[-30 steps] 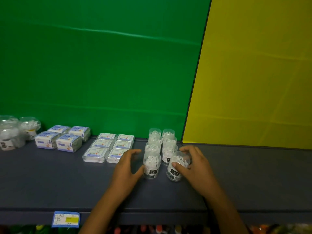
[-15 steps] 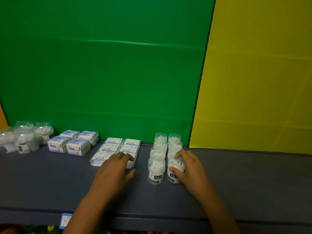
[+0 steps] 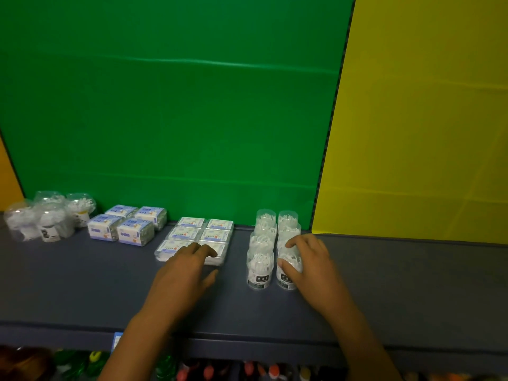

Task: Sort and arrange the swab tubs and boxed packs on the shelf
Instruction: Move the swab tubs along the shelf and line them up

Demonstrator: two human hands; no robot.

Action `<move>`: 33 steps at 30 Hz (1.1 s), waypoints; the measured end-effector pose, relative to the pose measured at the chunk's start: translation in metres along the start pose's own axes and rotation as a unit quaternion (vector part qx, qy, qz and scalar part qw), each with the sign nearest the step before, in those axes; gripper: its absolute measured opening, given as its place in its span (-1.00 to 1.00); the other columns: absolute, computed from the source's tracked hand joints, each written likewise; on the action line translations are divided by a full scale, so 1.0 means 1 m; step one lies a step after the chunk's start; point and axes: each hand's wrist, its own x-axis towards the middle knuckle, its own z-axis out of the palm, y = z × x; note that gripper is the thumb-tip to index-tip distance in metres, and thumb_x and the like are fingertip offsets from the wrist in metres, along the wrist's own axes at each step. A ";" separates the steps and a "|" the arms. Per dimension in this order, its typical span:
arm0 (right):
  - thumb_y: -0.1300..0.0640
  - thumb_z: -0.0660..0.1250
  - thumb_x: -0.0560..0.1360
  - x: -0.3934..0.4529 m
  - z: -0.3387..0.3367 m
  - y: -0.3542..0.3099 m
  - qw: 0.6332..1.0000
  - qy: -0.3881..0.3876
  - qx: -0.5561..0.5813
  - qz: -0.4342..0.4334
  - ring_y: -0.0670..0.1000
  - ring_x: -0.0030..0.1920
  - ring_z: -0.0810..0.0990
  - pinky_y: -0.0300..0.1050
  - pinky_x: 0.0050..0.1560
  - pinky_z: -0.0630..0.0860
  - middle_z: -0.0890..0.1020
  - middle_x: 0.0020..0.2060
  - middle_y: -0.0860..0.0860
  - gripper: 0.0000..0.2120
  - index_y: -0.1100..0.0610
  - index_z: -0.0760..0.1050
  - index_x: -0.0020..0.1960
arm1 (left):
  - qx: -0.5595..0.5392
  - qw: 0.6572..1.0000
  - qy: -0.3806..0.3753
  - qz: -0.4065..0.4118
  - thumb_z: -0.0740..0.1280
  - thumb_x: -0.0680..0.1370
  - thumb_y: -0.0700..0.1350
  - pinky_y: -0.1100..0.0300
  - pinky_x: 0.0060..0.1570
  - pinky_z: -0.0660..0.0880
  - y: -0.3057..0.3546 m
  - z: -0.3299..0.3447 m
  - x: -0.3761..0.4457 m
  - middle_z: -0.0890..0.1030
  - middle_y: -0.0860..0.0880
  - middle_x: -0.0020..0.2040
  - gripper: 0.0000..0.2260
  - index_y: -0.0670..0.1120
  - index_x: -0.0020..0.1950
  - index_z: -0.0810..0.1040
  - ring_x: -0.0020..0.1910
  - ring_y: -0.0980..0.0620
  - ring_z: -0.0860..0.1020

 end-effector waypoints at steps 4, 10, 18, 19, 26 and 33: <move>-0.13 0.30 0.55 0.002 -0.005 -0.039 0.999 0.001 -0.028 -0.036 -0.05 0.20 0.39 -0.10 0.10 0.45 0.44 0.17 -0.09 -0.70 -0.03 0.41 0.21 | 0.014 1.000 0.010 -0.009 0.31 0.53 0.09 0.17 -0.04 0.49 -0.014 -0.023 -0.016 0.47 0.08 0.27 -0.67 0.13 0.28 0.41 0.17 0.05 0.49; -0.23 0.16 0.58 -0.008 0.003 -0.105 0.993 -0.058 -0.083 -0.064 0.01 0.29 0.37 -0.09 0.21 0.40 0.41 0.29 -0.05 -0.51 0.01 0.29 0.40 | 0.044 0.997 0.040 -0.052 0.31 0.53 0.12 0.10 0.03 0.49 -0.053 -0.068 -0.063 0.51 0.01 0.24 -0.63 0.07 0.30 0.43 0.18 -0.01 0.48; -0.27 0.13 0.58 -0.044 0.022 -0.210 0.982 -0.134 -0.044 -0.125 0.03 0.35 0.33 -0.05 0.29 0.36 0.39 0.34 -0.02 -0.47 0.01 0.25 0.44 | 0.095 0.985 0.064 -0.127 0.28 0.51 0.19 0.05 0.07 0.47 -0.111 -0.131 -0.174 0.51 0.00 0.21 -0.57 0.05 0.31 0.42 0.19 -0.05 0.47; -0.27 0.13 0.58 -0.048 0.027 -0.225 0.981 -0.136 -0.036 -0.136 0.03 0.34 0.33 -0.05 0.28 0.37 0.40 0.33 -0.03 -0.46 0.01 0.25 0.43 | 0.101 0.983 0.070 -0.138 0.29 0.50 0.19 0.03 0.05 0.48 -0.119 -0.139 -0.189 0.51 -0.01 0.20 -0.57 0.04 0.31 0.43 0.18 -0.06 0.48; -0.30 0.13 0.57 -0.058 0.064 -0.333 0.962 -0.173 0.021 -0.210 0.02 0.34 0.34 -0.02 0.28 0.40 0.36 0.34 -0.05 -0.43 -0.01 0.22 0.45 | 0.151 0.959 0.089 -0.222 0.32 0.48 0.18 0.01 -0.08 0.51 -0.177 -0.202 -0.278 0.54 -0.02 0.11 -0.56 0.00 0.28 0.45 0.05 -0.07 0.52; -0.31 0.13 0.56 -0.040 0.108 -0.430 0.938 -0.180 0.060 -0.291 0.01 0.31 0.37 -0.04 0.24 0.41 0.39 0.31 -0.05 -0.45 -0.02 0.24 0.43 | 0.196 0.926 0.129 -0.298 0.34 0.47 0.17 0.02 -0.09 0.51 -0.237 -0.252 -0.325 0.55 -0.03 0.05 -0.59 -0.03 0.22 0.47 0.02 -0.08 0.53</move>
